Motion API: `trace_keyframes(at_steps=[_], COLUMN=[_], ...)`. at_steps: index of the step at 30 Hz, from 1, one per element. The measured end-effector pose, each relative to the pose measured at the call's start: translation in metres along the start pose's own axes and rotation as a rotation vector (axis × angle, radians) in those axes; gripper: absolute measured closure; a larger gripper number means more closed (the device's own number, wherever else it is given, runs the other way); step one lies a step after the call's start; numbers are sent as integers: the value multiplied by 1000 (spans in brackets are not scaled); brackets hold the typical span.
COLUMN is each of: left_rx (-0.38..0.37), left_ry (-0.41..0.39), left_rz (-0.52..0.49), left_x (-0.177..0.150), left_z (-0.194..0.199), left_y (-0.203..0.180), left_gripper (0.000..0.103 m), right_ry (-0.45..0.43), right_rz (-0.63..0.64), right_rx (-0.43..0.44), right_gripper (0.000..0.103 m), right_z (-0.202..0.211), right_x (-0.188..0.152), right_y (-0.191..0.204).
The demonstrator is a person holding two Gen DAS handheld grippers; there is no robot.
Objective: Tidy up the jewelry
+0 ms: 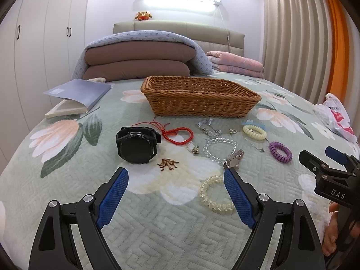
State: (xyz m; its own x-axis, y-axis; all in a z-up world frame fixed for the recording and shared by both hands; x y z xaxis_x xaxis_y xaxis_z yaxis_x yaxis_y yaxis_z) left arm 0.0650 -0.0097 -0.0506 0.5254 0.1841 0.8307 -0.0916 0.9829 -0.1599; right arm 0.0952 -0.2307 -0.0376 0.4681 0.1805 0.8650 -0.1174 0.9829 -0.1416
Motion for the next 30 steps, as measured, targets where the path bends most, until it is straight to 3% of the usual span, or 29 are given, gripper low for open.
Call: trace_keyframes(at_steps=[30], left_rx=[1], left_ry=[-6], left_rz=[-25], left_x=[-2], left_z=[2], left_y=[-6], left_gripper=[16], right_ry=[-1], right_rz=[24], right_rx=[-17], right_gripper=[0], right_z=[1], right_x=[0], right_y=[5])
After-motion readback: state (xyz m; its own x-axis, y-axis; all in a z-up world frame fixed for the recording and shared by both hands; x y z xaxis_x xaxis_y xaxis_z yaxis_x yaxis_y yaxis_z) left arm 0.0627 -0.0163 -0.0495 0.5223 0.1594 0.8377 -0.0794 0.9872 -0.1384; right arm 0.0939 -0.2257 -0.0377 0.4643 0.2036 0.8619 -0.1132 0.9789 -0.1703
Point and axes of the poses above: each gripper's, at about its wrist camera, not at the fingertips, and z roughly against the way its jaws point, y to its left, x to its top, the point moved 9 cm from there along -z, roughly the way its jaws point, and after that the axes turned 7 degrees about z, right-handed, at the moved point
